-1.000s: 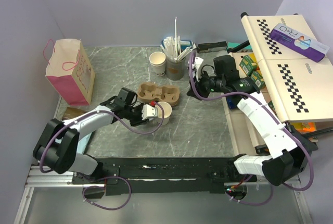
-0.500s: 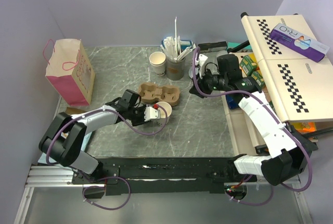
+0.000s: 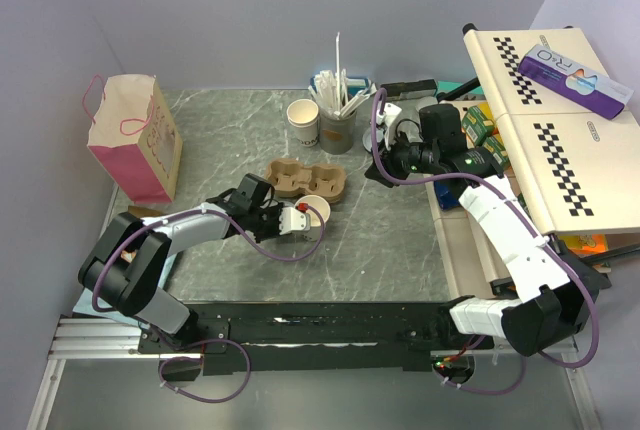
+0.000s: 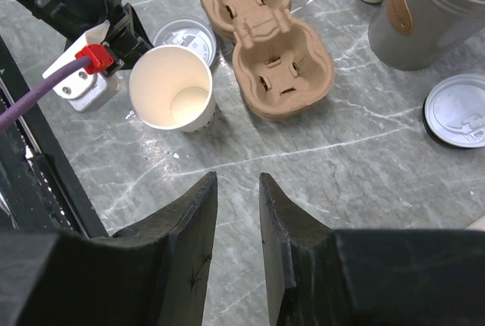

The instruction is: Pack the takeout coffee

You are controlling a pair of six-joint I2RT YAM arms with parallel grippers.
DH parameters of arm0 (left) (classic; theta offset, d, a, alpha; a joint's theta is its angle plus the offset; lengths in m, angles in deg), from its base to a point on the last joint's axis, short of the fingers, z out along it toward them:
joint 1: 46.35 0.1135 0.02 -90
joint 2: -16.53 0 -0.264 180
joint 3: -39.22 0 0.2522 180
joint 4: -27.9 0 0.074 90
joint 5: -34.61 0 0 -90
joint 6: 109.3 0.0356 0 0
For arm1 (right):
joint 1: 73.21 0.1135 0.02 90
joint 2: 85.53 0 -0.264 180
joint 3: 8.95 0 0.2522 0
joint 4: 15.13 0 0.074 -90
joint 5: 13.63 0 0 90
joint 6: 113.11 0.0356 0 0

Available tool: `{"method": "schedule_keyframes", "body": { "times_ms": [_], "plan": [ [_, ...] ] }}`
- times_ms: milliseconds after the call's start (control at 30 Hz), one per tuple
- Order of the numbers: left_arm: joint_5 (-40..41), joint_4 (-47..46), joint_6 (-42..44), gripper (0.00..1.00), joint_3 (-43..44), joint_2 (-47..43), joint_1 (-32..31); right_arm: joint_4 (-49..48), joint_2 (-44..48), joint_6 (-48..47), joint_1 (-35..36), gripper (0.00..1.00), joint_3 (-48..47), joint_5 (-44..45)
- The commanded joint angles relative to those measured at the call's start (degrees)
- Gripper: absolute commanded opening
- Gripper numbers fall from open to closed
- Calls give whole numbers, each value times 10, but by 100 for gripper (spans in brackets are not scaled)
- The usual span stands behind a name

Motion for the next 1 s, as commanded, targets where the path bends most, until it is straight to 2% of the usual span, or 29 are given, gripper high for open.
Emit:
{"method": "schedule_keyframes", "body": {
  "times_ms": [0, 200, 333, 400, 500, 567, 600, 700, 733, 833, 933, 967],
  "plan": [
    [5, -11, 9, 24, -4, 6, -4, -28, 1, 9, -6, 36, 8, -2],
    [3, -3, 6, 17, -1, 11, -6, -28, 2, 10, -7, 36, 8, 1],
    [7, 13, -2, 7, 7, 1, -6, -30, 8, 9, -8, 36, 11, 5],
    [8, 34, -11, 2, 10, -11, -5, -30, 8, 9, -6, 36, 12, 6],
    [-7, 89, -29, 1, 19, -47, 5, -30, 9, 14, -8, 36, 9, 5],
    [-35, 118, -50, 1, 38, -87, 22, -33, 8, 24, -8, 36, 4, 2],
    [-51, 162, -79, 1, 50, -100, 31, -31, 7, 38, -8, 36, 0, -3],
    [-161, 244, -129, 1, 123, -124, 75, -26, 1, 62, -14, 37, -8, -34],
    [-214, 303, -134, 1, 144, -124, 84, -25, -4, 64, -14, 38, -10, -51],
    [-275, 368, -148, 1, 217, -121, 112, -25, -19, 69, -16, 41, -7, -105],
    [-328, 362, -179, 1, 260, -115, 123, -34, -39, 82, -16, 43, 2, -150],
    [-355, 333, -195, 1, 272, -111, 125, -40, -44, 86, -15, 44, 9, -161]
  ]
}}
